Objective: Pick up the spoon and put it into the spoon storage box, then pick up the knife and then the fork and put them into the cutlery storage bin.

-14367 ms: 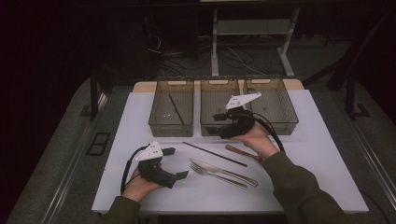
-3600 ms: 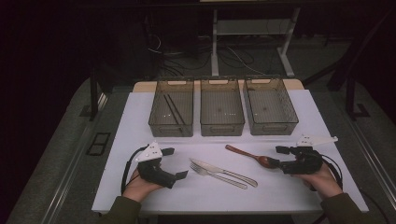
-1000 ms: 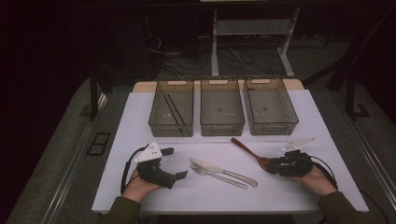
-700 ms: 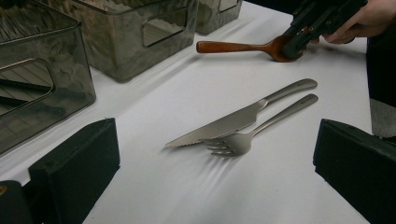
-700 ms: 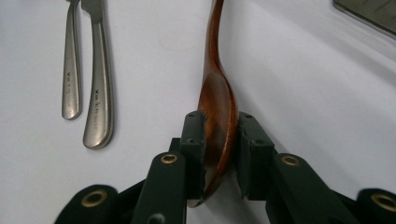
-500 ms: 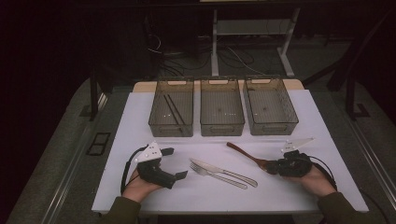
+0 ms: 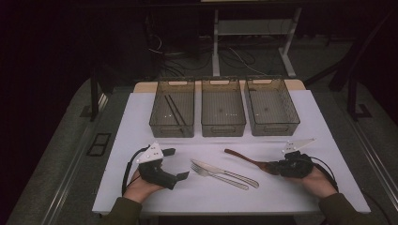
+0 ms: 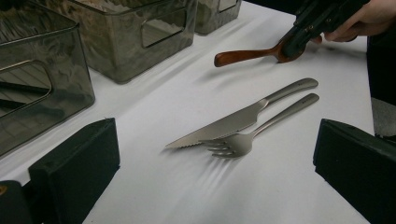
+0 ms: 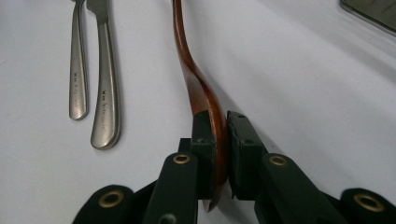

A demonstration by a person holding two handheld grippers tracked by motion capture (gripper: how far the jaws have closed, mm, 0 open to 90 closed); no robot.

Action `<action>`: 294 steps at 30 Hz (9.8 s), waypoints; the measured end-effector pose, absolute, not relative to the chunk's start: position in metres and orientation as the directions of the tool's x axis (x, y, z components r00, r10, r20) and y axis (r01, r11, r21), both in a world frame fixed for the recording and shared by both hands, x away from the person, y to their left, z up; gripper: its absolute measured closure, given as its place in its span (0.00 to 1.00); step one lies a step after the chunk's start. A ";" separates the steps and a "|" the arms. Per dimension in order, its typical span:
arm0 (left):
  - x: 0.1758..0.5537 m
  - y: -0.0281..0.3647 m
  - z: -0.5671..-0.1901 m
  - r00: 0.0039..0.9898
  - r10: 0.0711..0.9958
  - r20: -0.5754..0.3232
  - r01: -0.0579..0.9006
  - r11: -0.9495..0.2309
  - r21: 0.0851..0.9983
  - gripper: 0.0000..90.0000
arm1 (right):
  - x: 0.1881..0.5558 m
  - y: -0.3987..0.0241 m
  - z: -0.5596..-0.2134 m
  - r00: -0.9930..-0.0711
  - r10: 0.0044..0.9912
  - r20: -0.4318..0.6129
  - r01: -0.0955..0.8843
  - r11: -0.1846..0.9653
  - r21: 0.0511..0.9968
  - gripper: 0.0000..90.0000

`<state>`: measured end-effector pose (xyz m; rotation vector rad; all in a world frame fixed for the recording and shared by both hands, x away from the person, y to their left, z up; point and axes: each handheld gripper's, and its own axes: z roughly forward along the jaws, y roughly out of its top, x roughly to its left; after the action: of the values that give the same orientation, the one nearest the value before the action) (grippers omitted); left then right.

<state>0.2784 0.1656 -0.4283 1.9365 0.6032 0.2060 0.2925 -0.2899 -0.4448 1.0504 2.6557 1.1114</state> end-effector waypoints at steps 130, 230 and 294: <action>0.276 0.164 -0.428 0.857 0.494 -0.145 0.333 -0.316 0.888 0.00 | 0.428 -0.182 -0.381 -0.571 0.820 0.043 0.560 0.350 0.751 0.90; 0.275 0.165 -0.427 0.854 0.501 -0.138 0.331 -0.320 0.887 0.00 | 0.293 -0.253 -0.410 -0.803 0.561 0.202 0.488 0.423 0.764 0.45; 0.275 0.163 -0.429 0.853 0.504 -0.137 0.338 -0.332 0.880 0.00 | 0.317 -0.143 -0.414 -0.917 0.388 0.093 0.394 0.845 0.362 0.78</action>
<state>0.2749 0.1633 -0.4290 1.9505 0.6219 0.1924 0.3175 -0.1431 -0.4142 0.6434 3.0330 0.6004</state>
